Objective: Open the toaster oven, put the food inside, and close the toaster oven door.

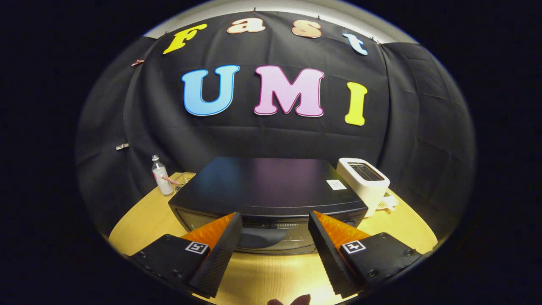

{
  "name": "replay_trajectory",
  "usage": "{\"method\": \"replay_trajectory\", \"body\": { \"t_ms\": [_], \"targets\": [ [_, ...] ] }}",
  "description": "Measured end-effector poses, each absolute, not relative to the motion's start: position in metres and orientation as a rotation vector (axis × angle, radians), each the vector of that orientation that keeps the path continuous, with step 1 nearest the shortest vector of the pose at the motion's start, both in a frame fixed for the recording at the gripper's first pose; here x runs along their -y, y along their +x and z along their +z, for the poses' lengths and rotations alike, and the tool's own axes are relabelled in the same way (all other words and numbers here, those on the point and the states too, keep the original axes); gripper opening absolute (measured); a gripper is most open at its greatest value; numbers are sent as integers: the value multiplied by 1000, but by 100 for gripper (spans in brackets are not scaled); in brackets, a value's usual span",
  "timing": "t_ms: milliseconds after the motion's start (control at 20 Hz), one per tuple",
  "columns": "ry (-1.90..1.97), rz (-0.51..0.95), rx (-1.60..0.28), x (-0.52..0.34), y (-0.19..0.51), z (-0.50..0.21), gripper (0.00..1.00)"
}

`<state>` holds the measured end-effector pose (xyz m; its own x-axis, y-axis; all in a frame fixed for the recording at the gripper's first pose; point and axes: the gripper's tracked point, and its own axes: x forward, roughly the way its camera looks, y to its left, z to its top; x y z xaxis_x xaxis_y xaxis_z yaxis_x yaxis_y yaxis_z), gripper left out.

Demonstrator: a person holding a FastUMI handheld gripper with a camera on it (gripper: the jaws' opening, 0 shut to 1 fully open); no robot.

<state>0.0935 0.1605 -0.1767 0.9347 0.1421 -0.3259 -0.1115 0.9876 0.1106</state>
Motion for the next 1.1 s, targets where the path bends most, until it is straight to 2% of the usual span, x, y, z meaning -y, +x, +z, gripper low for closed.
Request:
{"method": "replay_trajectory", "body": {
  "t_ms": [300,550,1100],
  "targets": [
    [142,123,-402,-179,101,-191,98],
    [130,132,-372,-178,98,-194,99],
    [112,144,-422,-170,25,-224,98]
  ]
}}
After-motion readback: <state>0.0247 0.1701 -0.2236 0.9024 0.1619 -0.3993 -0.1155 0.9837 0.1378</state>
